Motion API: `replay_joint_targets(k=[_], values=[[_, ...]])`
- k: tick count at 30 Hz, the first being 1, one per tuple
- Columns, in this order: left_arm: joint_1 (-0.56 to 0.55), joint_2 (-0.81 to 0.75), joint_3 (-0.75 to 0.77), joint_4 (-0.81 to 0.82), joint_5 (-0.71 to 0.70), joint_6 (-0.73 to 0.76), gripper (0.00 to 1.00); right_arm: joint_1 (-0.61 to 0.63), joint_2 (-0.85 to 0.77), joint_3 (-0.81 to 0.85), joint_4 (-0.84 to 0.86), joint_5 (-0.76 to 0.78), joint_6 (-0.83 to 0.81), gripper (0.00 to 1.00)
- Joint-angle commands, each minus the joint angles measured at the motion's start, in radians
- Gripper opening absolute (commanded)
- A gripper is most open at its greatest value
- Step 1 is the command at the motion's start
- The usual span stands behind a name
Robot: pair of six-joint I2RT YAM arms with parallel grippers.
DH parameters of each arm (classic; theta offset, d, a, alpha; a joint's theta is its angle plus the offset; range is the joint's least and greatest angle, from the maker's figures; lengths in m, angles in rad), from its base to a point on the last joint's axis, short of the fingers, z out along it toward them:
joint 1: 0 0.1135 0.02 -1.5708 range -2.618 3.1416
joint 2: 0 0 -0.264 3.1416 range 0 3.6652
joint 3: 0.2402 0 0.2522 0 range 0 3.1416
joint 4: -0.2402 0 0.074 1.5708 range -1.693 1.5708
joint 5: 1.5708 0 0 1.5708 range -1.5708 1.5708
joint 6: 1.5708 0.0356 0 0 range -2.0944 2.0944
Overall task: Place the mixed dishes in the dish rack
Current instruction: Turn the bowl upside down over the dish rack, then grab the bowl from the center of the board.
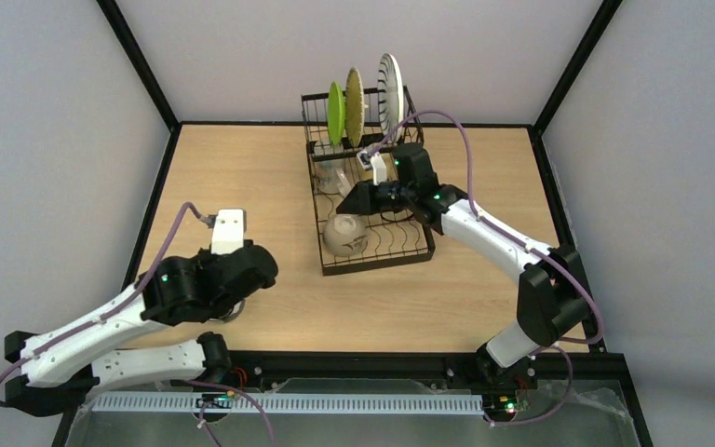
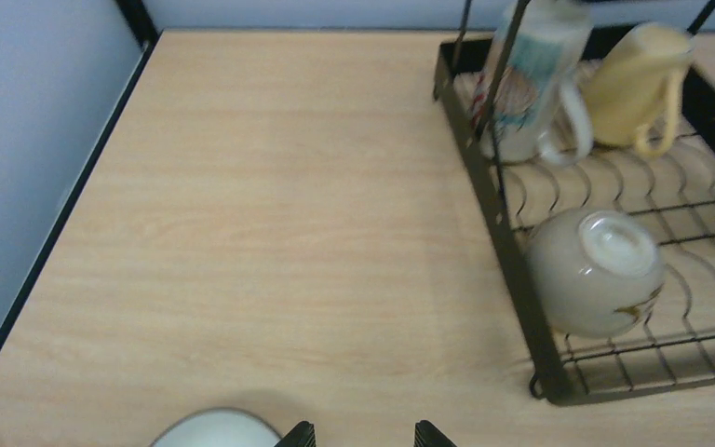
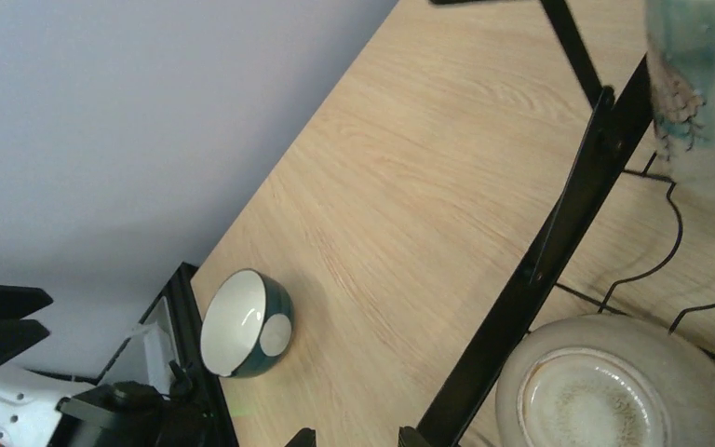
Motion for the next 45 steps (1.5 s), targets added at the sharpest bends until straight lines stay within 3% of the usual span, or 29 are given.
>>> replay_joint_targets(k=[1, 9, 16, 32, 45], values=[[0.013, 0.067, -0.005, -0.184, 0.083, -0.279, 0.63, 0.021, 0.022, 0.027, -0.071, 0.030, -0.041, 0.48], [0.026, -0.041, -0.228, -0.096, 0.258, -0.624, 0.68, 0.024, -0.006, 0.011, -0.088, 0.016, -0.076, 0.49], [0.033, -0.145, -0.380, -0.064, 0.261, -0.780, 0.69, 0.024, -0.027, -0.023, -0.089, -0.013, -0.094, 0.49], [0.051, 0.021, -0.409, 0.025, 0.141, -0.791, 0.74, 0.024, -0.062, -0.057, -0.099, -0.025, -0.117, 0.49], [0.343, 0.034, -0.443, 0.186, 0.239, -0.526, 0.73, 0.024, -0.020, -0.029, -0.100, -0.027, -0.137, 0.49]])
